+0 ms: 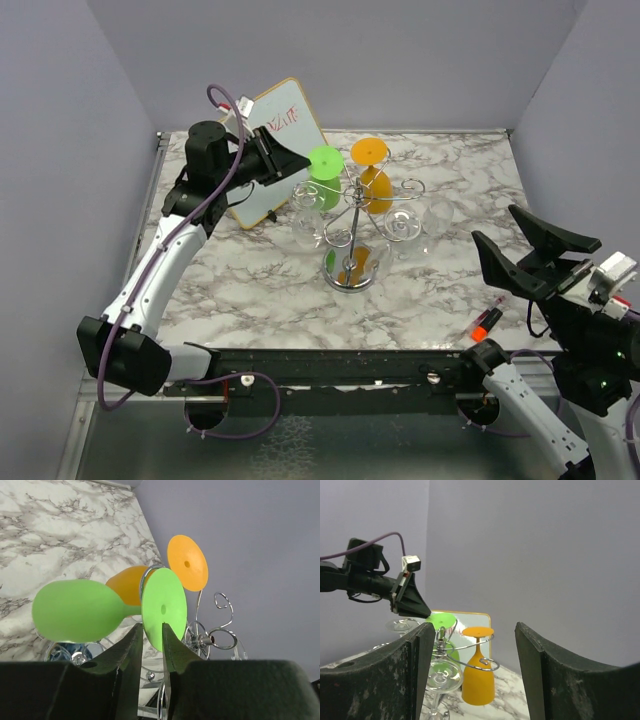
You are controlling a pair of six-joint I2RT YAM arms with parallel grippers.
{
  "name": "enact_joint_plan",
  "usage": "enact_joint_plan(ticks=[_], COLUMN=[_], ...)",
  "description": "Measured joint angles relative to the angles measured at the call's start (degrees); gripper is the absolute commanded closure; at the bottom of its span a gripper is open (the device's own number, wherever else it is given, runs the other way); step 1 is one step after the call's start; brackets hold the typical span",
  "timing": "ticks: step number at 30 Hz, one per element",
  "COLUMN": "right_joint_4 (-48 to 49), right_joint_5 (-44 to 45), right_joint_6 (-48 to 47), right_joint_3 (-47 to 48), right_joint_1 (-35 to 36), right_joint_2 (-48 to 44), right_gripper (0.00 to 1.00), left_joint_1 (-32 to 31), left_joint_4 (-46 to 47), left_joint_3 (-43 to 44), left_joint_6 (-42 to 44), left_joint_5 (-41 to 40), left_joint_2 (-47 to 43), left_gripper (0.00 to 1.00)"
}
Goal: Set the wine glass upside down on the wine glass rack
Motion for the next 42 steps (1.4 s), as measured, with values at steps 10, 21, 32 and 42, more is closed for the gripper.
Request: enact_joint_plan(ticks=[10,21,32,42], right_joint_4=[-6.2,-18.4,-33.6,-35.5], right_joint_5=[10.1,26.1,43.7,49.0], right_joint_6=[7.6,23.0,35.9,37.0], right_joint_3=[-2.0,-2.2,5.3,11.4], right_joint_1=[0.0,0.0,0.0,-1.6], right_joint_2=[5.6,15.3,30.7,45.2], right_gripper=[0.31,0.36,0.32,0.31], left_joint_1=[0.5,0.7,0.6,-0.8], left_joint_4=[-6.8,-13.1,-18.2,-20.2], left_joint_3=[0.2,0.2,0.2,0.3], left_joint_6=[6.5,16.9,24.5,26.9], left_joint_5=[-5.7,-14.1,-21.7,-22.4], left_joint_2=[-4.2,-12.3,-15.3,-15.7], left_gripper=[0.65,0.5,0.37,0.29])
